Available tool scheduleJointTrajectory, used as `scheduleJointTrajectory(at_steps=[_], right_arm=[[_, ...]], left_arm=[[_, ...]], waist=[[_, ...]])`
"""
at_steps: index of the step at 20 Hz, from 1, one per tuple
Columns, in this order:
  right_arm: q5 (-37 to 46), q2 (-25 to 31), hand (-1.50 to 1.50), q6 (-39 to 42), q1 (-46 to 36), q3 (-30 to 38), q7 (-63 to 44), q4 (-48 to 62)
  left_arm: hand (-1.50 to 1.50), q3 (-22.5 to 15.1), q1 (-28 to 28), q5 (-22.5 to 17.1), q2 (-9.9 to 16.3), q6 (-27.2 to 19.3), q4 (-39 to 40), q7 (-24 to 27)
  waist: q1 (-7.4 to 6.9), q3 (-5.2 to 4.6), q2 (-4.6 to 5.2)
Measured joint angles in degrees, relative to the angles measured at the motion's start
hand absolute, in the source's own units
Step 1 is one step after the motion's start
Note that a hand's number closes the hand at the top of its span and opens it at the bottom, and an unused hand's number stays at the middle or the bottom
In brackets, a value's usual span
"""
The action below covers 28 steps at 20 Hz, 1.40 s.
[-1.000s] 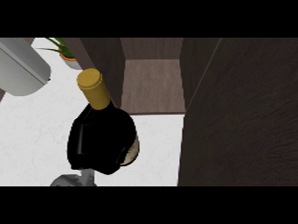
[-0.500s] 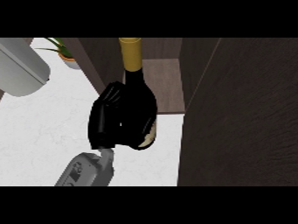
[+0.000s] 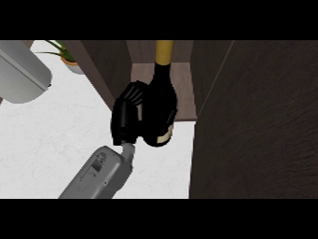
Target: Pick up the wine, place it into the cabinet and close the cabinet
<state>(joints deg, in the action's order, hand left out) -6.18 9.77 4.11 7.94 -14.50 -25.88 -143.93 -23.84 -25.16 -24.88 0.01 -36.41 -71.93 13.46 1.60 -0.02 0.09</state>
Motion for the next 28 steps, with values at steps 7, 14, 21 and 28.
scheduleJointTrajectory(at_steps=[7, 14, 21, 28], right_arm=[[-0.41, -0.34, -1.50, 1.47, 1.26, 0.36, 0.72, -0.08], [-0.72, -0.87, -1.50, 2.03, 1.60, 0.56, 0.51, -0.06], [-0.87, -1.31, -1.50, 2.59, 1.89, 0.79, 0.44, -0.03], [-1.25, -1.50, -1.50, 3.50, 1.39, 2.58, 0.47, 0.27]], left_arm=[[1.50, -2.04, -2.46, -6.08, 0.00, -0.41, 8.81, 6.80], [1.50, -1.59, -4.96, -14.23, 0.00, 2.03, 16.31, 13.53], [1.50, 0.62, -10.79, -19.83, 0.00, 5.18, 25.25, 16.11], [1.50, 0.36, -16.23, -23.43, -0.01, 3.81, 30.79, 15.75]], waist=[[0.39, 0.00, 0.01], [0.56, -0.03, 0.12], [0.54, -0.03, 0.14], [0.49, -0.04, 0.23]])
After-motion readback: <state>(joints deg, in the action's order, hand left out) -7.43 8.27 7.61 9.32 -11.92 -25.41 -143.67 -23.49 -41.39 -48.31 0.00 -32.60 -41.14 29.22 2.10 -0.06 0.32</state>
